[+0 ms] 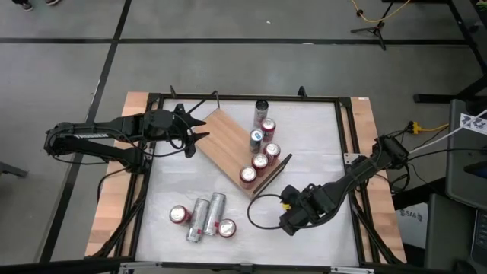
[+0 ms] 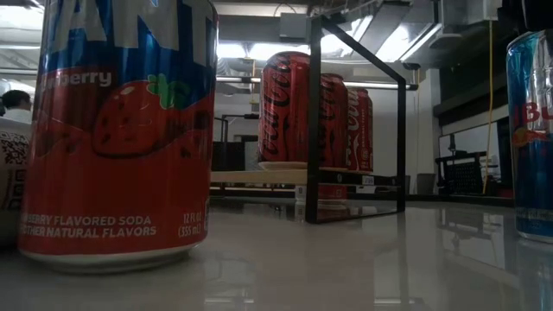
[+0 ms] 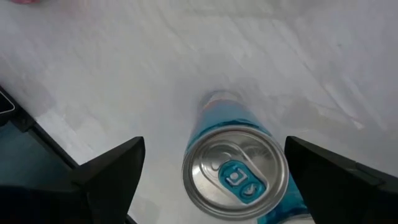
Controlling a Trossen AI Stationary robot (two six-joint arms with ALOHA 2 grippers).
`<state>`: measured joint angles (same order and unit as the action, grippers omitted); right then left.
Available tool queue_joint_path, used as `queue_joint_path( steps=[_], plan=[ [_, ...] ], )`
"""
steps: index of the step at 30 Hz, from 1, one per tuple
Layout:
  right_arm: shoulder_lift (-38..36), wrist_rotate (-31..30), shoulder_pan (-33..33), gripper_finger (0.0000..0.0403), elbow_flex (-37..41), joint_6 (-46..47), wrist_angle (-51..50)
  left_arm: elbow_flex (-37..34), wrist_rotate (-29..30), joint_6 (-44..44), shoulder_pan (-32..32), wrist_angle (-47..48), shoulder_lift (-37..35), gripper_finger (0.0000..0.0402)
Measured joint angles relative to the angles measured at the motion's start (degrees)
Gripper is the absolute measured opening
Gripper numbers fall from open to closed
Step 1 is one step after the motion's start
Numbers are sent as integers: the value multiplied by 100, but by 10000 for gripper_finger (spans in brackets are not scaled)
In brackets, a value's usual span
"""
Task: Place canned beverage on shelf
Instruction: Put the left blue soda can on the shelf aligned with the other blue soda can
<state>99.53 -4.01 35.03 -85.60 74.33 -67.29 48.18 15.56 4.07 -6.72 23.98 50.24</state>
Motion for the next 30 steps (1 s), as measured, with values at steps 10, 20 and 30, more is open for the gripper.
queue_joint_path(
  steps=[10, 20, 30],
  plan=[
    [0, 57, -2, 374, 0, -3, -2, 0, 1, -2, 0, -1, 0, 181],
    [274, 164, -16, 374, -2, -16, 11, 0, 1, -2, 0, -1, 0, 181],
    [426, 160, -17, 374, -2, -16, 20, 0, 1, -2, 0, -1, 0, 181]
  ],
)
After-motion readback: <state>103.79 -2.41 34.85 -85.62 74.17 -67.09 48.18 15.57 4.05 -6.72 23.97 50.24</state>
